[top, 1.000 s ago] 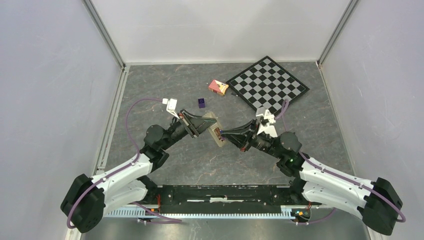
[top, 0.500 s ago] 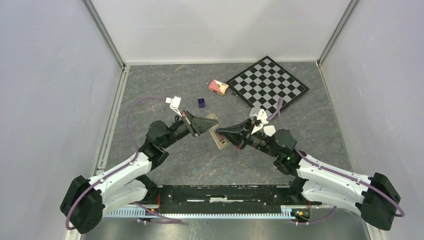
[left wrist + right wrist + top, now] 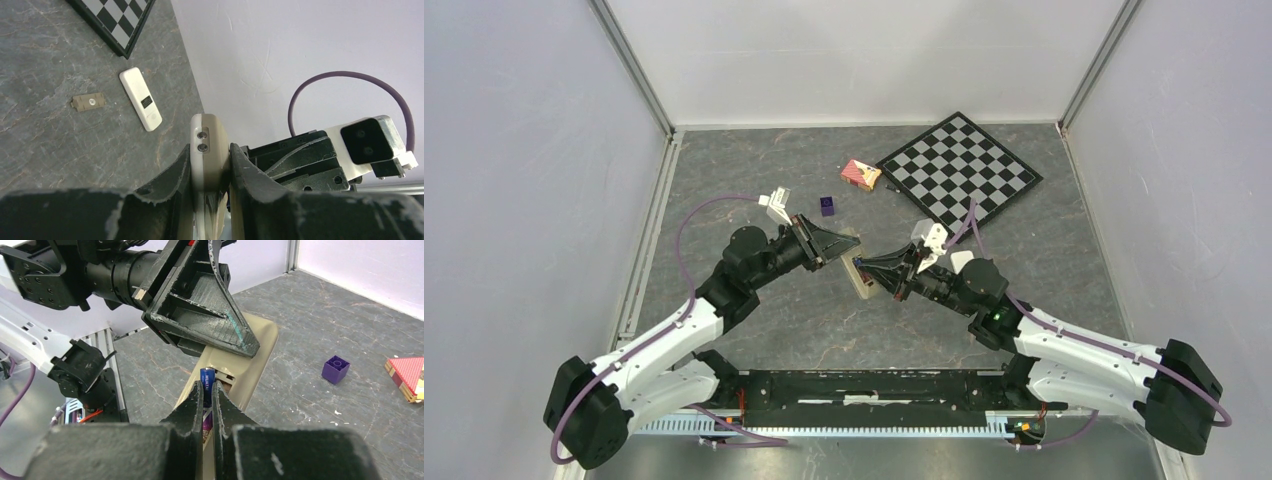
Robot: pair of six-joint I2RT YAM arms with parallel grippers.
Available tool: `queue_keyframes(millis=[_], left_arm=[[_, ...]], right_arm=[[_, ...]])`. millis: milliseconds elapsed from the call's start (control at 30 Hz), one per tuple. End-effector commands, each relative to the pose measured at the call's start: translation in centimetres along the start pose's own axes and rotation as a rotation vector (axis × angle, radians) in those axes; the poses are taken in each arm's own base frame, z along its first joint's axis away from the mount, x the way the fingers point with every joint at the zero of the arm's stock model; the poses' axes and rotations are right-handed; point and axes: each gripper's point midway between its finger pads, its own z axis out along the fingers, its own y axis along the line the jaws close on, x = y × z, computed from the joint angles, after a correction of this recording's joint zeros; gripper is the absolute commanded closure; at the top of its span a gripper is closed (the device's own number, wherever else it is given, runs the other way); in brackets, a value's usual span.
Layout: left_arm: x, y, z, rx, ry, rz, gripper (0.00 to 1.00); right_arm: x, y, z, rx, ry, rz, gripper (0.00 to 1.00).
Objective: Load the batteries into the remote control
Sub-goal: Load the battery into the remote control.
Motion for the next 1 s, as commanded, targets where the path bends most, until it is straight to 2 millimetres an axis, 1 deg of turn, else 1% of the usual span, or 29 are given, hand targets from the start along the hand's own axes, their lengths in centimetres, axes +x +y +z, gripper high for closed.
queue_keyframes(millis=[0,267,333,400,567,733,833,967], left_arm=[[-1.3,-2.5,-0.4,0.033,-0.029,-0.024,0.98],[-1.5,-2.8,-0.5,0.036,-0.034,-0.021,0.98],[-1.8,-2.8,-0.5,0.032,-0.048,-0.023,0.98],[-2.1,-2.8,-0.6,0.027,-0.067,-0.026,0.98],[-2.4,-2.5,-0.7,0.01,-0.085,-0.025,0.98],[-2.2,-2.2,-0.6,-0.001,-0.079,-0.025,0.98],[-2.2,-2.1,-0.5,-0.003,-0.078,-0.023,0.98],[-2.2,-1.9,-0.5,-0.012,-0.076,-0.017,0.98]], right_arm=[[-0.7,-0.5,0.3,0.023,-0.014,-0.046,0.99],[0.1,-0.4,0.5,0.014,0.005,-0.031,0.97],[0.4,-0.5,0.3,0.021,0.01,-0.021,0.96],[0.9,-0.7,0.0,0.034,0.02,-0.012,0.92],[1.6,-1.5,-0.7,0.085,0.034,0.001,0.88],[1.6,-1.8,-0.7,0.103,0.037,0.006,0.83],[1.7,-1.4,-0.6,0.08,0.043,0.005,0.8],[1.5,-1.2,-0.4,0.074,0.044,0.009,0.78]])
